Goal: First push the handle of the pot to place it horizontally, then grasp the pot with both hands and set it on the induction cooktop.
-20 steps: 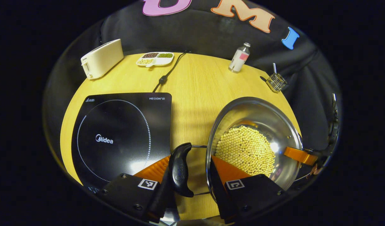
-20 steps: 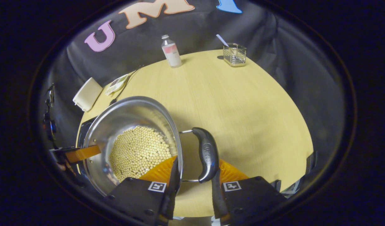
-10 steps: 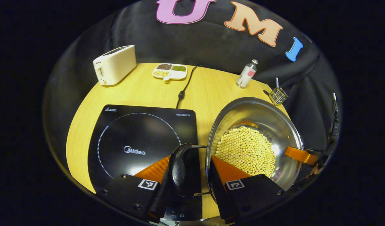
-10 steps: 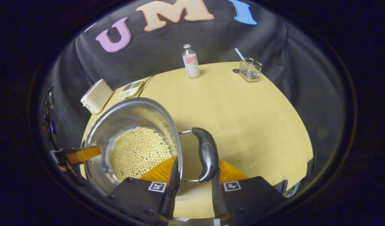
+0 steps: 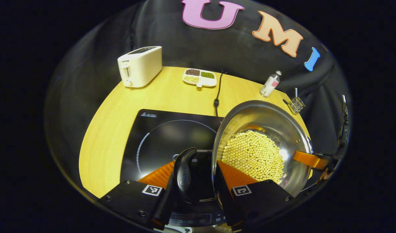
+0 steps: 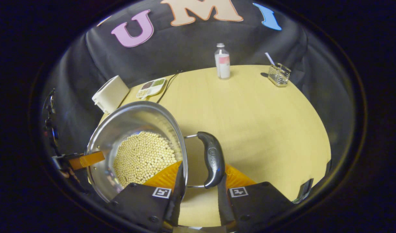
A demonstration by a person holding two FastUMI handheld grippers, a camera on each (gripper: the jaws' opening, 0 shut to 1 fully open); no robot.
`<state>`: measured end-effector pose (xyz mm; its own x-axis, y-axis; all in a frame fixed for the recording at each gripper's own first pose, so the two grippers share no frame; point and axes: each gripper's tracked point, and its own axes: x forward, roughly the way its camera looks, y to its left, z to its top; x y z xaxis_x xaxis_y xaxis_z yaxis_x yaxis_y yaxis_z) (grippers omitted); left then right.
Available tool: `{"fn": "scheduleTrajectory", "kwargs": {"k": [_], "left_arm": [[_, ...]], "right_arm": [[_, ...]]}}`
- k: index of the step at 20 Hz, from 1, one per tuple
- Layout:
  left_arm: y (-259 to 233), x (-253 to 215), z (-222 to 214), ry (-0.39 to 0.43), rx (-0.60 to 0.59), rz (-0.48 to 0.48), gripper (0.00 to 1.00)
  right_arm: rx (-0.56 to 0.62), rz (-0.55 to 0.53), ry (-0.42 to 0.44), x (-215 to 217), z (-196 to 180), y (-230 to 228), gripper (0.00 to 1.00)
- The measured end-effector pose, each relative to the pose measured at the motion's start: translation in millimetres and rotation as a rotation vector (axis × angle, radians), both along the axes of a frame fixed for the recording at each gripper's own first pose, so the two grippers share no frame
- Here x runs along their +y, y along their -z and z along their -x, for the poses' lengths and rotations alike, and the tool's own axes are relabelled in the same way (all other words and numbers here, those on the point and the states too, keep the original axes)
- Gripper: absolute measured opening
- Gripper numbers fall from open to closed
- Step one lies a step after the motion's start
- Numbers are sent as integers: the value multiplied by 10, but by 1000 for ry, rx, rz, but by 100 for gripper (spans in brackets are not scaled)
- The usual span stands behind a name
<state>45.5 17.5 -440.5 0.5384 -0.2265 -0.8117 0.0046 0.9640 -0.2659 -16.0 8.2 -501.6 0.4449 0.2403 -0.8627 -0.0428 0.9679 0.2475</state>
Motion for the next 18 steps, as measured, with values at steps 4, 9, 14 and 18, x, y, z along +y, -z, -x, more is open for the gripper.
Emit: {"fn": "scheduleTrajectory", "kwargs": {"k": [4,9,14,18], "left_arm": [[64,298,70,-19,12,-9,64],[149,601,80,-38,32,-11,64],[197,741,79,-41,36,-14,65],[224,806,48,-41,34,-11,64]], "right_arm": [[12,-7,-20,-20,-17,8,51],[24,-12,-36,-31,-44,-8,51],[34,-13,-39,-41,-41,-25,46],[34,-11,-36,-35,-5,-1,46]]}}
